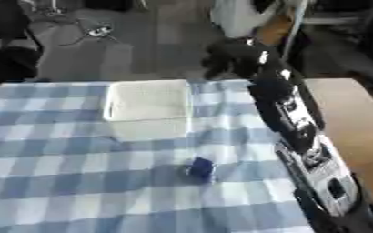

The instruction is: Pick up objects on the table and place them in the box.

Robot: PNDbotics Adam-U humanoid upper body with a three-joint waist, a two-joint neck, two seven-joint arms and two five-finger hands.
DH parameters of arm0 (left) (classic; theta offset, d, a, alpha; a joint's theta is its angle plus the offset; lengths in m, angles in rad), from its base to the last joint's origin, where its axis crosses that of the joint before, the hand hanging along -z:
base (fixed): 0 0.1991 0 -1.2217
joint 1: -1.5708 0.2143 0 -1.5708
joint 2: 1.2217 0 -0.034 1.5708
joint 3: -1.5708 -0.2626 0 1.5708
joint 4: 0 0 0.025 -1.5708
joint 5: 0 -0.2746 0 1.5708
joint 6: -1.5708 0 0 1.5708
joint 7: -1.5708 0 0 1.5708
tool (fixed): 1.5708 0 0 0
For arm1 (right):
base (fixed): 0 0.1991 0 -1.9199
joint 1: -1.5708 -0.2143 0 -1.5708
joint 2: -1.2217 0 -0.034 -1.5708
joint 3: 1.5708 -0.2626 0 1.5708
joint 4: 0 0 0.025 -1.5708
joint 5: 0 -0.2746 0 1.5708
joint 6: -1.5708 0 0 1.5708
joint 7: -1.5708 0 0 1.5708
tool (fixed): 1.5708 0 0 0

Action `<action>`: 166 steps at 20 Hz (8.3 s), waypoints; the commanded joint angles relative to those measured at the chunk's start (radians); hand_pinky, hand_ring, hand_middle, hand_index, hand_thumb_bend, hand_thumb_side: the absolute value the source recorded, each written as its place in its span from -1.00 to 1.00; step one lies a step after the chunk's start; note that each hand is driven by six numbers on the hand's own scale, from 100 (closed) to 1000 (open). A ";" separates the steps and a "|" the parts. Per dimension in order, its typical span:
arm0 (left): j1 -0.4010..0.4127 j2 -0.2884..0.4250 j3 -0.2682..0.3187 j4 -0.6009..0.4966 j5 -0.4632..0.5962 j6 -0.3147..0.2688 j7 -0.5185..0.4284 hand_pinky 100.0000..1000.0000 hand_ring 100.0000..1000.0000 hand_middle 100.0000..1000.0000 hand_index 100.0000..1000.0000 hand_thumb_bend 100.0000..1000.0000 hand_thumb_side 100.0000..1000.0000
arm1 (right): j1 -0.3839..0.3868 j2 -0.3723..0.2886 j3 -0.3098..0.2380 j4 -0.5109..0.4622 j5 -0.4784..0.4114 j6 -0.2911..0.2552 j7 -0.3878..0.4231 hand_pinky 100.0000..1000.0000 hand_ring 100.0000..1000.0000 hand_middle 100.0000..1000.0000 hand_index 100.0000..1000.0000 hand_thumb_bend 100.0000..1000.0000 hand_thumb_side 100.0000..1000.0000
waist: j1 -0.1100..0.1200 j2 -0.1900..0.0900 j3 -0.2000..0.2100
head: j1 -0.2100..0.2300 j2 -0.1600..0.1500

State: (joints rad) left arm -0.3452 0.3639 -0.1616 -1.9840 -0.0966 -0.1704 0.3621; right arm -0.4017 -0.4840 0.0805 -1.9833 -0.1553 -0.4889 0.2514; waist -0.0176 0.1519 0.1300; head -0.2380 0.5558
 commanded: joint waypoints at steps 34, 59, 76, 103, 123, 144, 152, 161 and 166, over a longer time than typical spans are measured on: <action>-0.002 0.011 0.007 -0.016 0.000 0.001 -0.009 0.36 0.07 0.83 0.40 -1.00 0.53 | -0.255 -0.315 0.152 0.328 0.654 -0.355 -0.109 0.57 0.34 0.67 0.51 0.15 1.00 | -0.017 -0.046 0.035 | -0.014 -0.030; -0.012 0.007 0.002 -0.016 0.003 0.002 -0.020 0.37 0.07 0.83 0.40 -1.00 0.53 | -0.292 -0.180 0.153 0.771 1.215 -0.418 -0.399 0.63 0.38 0.68 0.57 0.11 1.00 | -0.017 -0.039 0.051 | 0.001 -0.043; -0.019 0.006 0.000 -0.016 0.002 0.003 -0.024 0.36 0.07 0.84 0.40 -1.00 0.53 | -0.258 -0.157 0.174 0.827 1.368 -0.418 -0.467 0.62 0.38 0.67 0.59 0.06 1.00 | -0.015 -0.029 0.053 | 0.008 -0.048; -0.049 -0.011 -0.006 -0.016 0.010 0.000 -0.031 0.37 0.07 0.85 0.40 -1.00 0.54 | -0.336 -0.109 0.132 0.992 1.476 -0.418 -0.504 0.52 0.37 0.64 0.59 0.02 1.00 | -0.022 0.008 0.080 | -0.013 -0.078; -0.053 -0.013 -0.008 -0.016 0.012 0.001 -0.034 0.37 0.07 0.85 0.39 -1.00 0.54 | -0.319 -0.093 0.147 1.019 1.529 -0.418 -0.535 0.39 0.35 0.64 0.64 0.04 1.00 | -0.021 0.016 0.083 | -0.010 -0.090; -0.054 -0.013 -0.008 -0.016 0.012 0.000 -0.036 0.37 0.08 0.85 0.39 -1.00 0.54 | -0.299 -0.074 0.147 1.044 1.559 -0.418 -0.556 0.09 0.15 0.52 0.54 0.02 1.00 | -0.020 0.017 0.083 | -0.002 -0.090; -0.057 -0.014 -0.009 -0.016 0.013 -0.001 -0.037 0.36 0.08 0.85 0.39 -1.00 0.54 | -0.300 -0.067 0.152 1.035 1.542 -0.418 -0.607 -0.67 -0.35 -0.03 -0.01 -0.09 1.00 | -0.021 0.017 0.085 | -0.001 -0.093; -0.058 -0.014 -0.009 -0.016 0.013 -0.001 -0.039 0.36 0.08 0.85 0.39 -1.00 0.54 | -0.295 -0.070 0.142 1.027 1.538 -0.418 -0.701 -1.00 -0.98 -0.71 -0.45 -0.27 0.71 | -0.021 0.019 0.085 | 0.003 -0.093; -0.058 -0.014 -0.009 -0.016 0.013 -0.001 -0.039 0.36 0.08 0.85 0.39 -1.00 0.54 | -0.290 -0.071 0.145 1.017 1.540 -0.418 -0.774 -1.00 -1.00 -0.97 -0.70 -0.44 0.65 | -0.020 0.019 0.085 | 0.004 -0.094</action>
State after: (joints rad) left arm -0.3897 0.3454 -0.1718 -1.9840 -0.0843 -0.1707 0.3269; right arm -0.6878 -0.5360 0.2290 -0.9504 1.3841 -0.8112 -0.4035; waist -0.0399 0.1820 0.2158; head -0.2420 0.4768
